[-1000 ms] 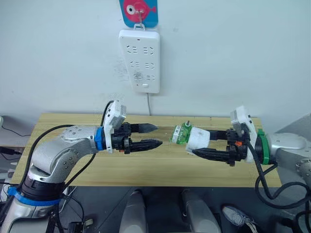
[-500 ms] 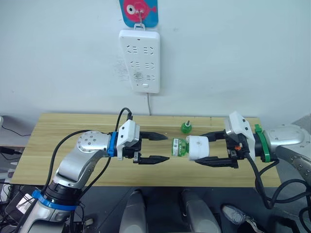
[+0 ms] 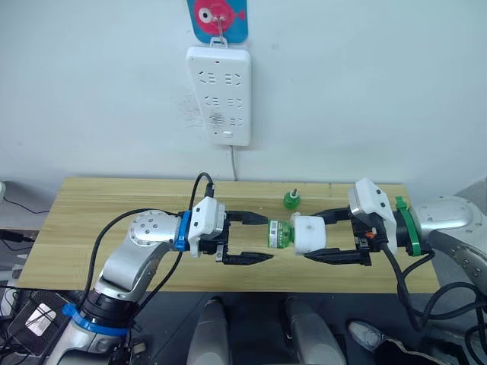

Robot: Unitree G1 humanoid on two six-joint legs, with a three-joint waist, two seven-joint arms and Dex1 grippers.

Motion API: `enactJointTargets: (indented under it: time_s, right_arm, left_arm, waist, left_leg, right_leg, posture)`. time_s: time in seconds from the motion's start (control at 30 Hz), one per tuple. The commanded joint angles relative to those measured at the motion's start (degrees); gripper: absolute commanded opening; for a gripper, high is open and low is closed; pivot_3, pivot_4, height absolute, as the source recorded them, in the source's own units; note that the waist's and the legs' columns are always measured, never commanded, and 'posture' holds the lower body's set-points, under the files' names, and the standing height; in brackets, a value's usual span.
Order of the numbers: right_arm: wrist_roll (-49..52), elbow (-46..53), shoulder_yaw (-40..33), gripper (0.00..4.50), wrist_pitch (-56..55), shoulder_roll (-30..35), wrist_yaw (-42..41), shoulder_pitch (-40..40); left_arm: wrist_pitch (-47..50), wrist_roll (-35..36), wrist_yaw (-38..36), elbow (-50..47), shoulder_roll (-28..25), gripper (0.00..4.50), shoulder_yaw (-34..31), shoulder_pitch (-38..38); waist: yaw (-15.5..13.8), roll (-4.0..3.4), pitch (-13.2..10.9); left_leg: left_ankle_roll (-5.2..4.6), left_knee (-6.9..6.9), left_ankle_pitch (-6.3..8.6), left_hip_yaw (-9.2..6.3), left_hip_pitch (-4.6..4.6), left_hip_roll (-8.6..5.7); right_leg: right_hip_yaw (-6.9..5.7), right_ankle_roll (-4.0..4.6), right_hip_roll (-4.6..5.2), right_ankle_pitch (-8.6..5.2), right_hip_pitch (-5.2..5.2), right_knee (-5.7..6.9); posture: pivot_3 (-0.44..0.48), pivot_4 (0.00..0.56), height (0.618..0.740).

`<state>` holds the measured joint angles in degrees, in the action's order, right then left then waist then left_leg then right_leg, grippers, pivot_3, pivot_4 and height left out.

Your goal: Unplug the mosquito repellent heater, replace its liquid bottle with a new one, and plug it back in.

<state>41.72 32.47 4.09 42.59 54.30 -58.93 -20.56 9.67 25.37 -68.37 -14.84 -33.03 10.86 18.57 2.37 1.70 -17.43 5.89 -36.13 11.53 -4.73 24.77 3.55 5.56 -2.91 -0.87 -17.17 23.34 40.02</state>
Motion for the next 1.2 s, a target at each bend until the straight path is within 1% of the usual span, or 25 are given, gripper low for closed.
enactJointTargets:
  time_s: [0.03, 0.17, 0.3, 0.4, 0.43, 0.47, 0.67, 0.77, 0.9, 0.93, 0.97, 1.03, 1.1, 1.17, 1.2]
  right_arm:
    - [0.4, 1.9, -0.5, 2.99, -0.2, -0.2, -0.7, 0.1]
    - [0.2, 1.9, -0.1, 2.99, 0.0, -0.7, -0.6, -0.1]
    - [0.0, 1.9, 0.1, 2.99, 0.0, -1.0, -0.8, -0.2]
    - [-0.1, 2.0, 0.3, 2.99, -0.1, -1.1, -0.8, -0.3]
    - [-0.1, 2.0, 0.4, 2.99, 0.0, -1.2, -0.8, -0.4]
    - [-0.2, 2.1, 0.4, 2.99, 0.0, -1.3, -0.8, -0.4]
    - [0.1, 2.6, 0.4, 2.99, 0.6, -1.3, -1.1, -0.4]
    - [2.1, 3.0, -0.6, 2.99, 2.4, -1.2, -0.9, -0.4]
    - [4.4, 3.5, -4.3, 4.36, 4.7, 1.0, -1.1, 0.6]
    - [5.2, 3.6, -5.1, 4.48, 5.4, 1.4, -0.8, 0.8]
    - [5.9, 3.9, -6.2, 4.50, 5.8, 2.1, -1.0, 1.2]
    - [13.5, 4.1, -11.3, 4.50, 10.9, 4.4, -1.0, 2.5]
    - [21.0, 3.3, -16.1, 4.50, 15.0, 5.2, 0.9, 3.2]
    - [24.3, 0.4, -20.0, 4.50, 16.5, 3.8, 5.7, 2.9]
    - [24.2, -0.9, -20.9, 4.33, 16.5, 3.0, 7.6, 2.9]
  left_arm:
    - [-0.4, -0.7, 0.6, -1.0, 0.9, 3.29, 0.7, 1.0]
    - [1.3, -0.9, 1.9, -1.8, 2.3, 3.29, 1.4, 2.5]
    - [2.6, -0.3, 1.5, -2.5, 2.2, 3.29, 1.9, 3.4]
    - [3.0, -0.2, 1.3, -2.6, 2.3, 2.78, 2.0, 3.9]
    - [3.3, -0.1, 1.4, -2.6, 2.3, 2.47, 2.2, 4.1]
    - [3.5, -0.2, 1.4, -2.6, 2.4, 2.31, 2.3, 4.4]
    - [4.5, -0.2, 1.6, -3.1, 3.1, 2.30, 2.7, 5.5]
    - [5.1, 0.1, 1.7, -3.4, 3.5, 2.30, 2.7, 5.9]
    - [5.9, 0.6, 1.4, -3.7, 3.0, 2.30, 1.8, 4.9]
    - [6.0, 0.6, 1.5, -3.7, 2.9, 2.30, 1.6, 4.7]
    - [6.0, 0.5, 1.5, -3.6, 2.8, 2.30, 1.5, 4.7]
    - [5.9, 0.3, 1.8, -3.3, 2.8, 2.30, 1.2, 4.5]
    - [5.3, 0.1, 1.6, -2.8, 2.6, 2.30, 1.1, 4.3]
    - [5.4, 0.5, 1.2, -2.9, 2.2, 2.30, 1.0, 4.0]
    - [5.6, 0.9, 1.0, -3.1, 2.0, 2.30, 0.9, 3.9]
  waist:
    - [0.0, 0.00, 0.0]
    - [0.0, 0.00, 0.0]
    - [0.0, 0.00, 0.0]
    - [0.0, 0.00, 0.0]
    - [0.0, 0.00, 0.0]
    - [0.0, 0.00, 0.0]
    - [0.0, 0.00, 0.0]
    - [0.0, 0.00, 0.0]
    - [0.0, 0.00, 0.0]
    - [0.0, 0.00, 0.0]
    - [0.0, 0.00, 0.0]
    - [0.0, 0.00, 0.0]
    - [0.0, 0.00, 0.0]
    - [0.0, 0.02, 0.0]
    - [0.1, 0.03, 0.0]
  left_leg:
    - [0.00, 0.00, 0.00, 0.00, 0.00, 0.00]
    - [0.00, 0.00, 0.00, 0.00, 0.00, 0.00]
    - [0.00, 0.00, 0.00, -0.01, 0.00, 0.01]
    - [0.00, 0.00, 0.00, -0.01, 0.00, 0.00]
    - [0.00, 0.00, 0.00, -0.01, 0.00, 0.00]
    - [0.00, 0.00, 0.00, -0.01, 0.00, 0.00]
    - [0.00, 0.00, 0.00, -0.02, 0.00, 0.00]
    - [0.00, 0.00, 0.00, -0.02, -0.01, 0.00]
    - [0.00, -0.01, 0.00, -0.02, 0.00, 0.00]
    - [0.00, -0.01, 0.00, -0.02, 0.00, 0.01]
    - [0.00, -0.01, 0.00, -0.03, 0.00, 0.00]
    - [0.00, -0.01, 0.00, -0.02, -0.01, -0.01]
    - [0.00, -0.01, 0.00, -0.02, 0.00, -0.02]
    - [-0.01, -0.01, 0.00, -0.03, -0.02, -0.01]
    - [-0.01, -0.02, 0.00, -0.03, -0.04, -0.01]
  right_leg:
    - [0.00, 0.00, 0.00, 0.00, 0.00, 0.00]
    - [-0.01, 0.00, 0.00, 0.00, 0.00, 0.01]
    - [-0.01, 0.00, -0.01, 0.00, 0.00, 0.03]
    - [-0.01, 0.00, 0.00, 0.00, 0.00, 0.03]
    - [-0.01, 0.00, 0.00, 0.00, -0.01, 0.03]
    - [-0.02, 0.00, 0.00, 0.00, -0.01, 0.03]
    - [-0.02, 0.00, 0.00, 0.00, -0.01, 0.03]
    - [-0.02, 0.00, 0.00, 0.00, -0.01, 0.03]
    - [-0.02, 0.00, 0.00, 0.00, -0.01, 0.04]
    - [-0.02, 0.00, -0.01, 0.00, -0.01, 0.04]
    - [-0.02, 0.01, 0.00, 0.00, -0.01, 0.06]
    - [-0.02, 0.00, 0.00, 0.00, -0.01, 0.06]
    - [-0.01, 0.01, 0.01, 0.01, -0.03, 0.06]
    - [-0.02, 0.01, 0.00, 0.01, -0.06, 0.06]
    - [-0.02, 0.01, 0.00, 0.01, -0.07, 0.06]
  posture:
    - [-0.054, 0.243, 0.735]
    - [-0.054, 0.244, 0.735]
    - [-0.053, 0.243, 0.735]
    - [-0.053, 0.243, 0.735]
    - [-0.054, 0.243, 0.735]
    - [-0.055, 0.243, 0.735]
    - [-0.057, 0.244, 0.735]
    - [-0.059, 0.245, 0.735]
    - [-0.058, 0.248, 0.735]
    - [-0.058, 0.248, 0.735]
    - [-0.057, 0.249, 0.735]
    - [-0.057, 0.249, 0.735]
    - [-0.057, 0.249, 0.735]
    - [-0.055, 0.253, 0.735]
    - [-0.055, 0.253, 0.735]
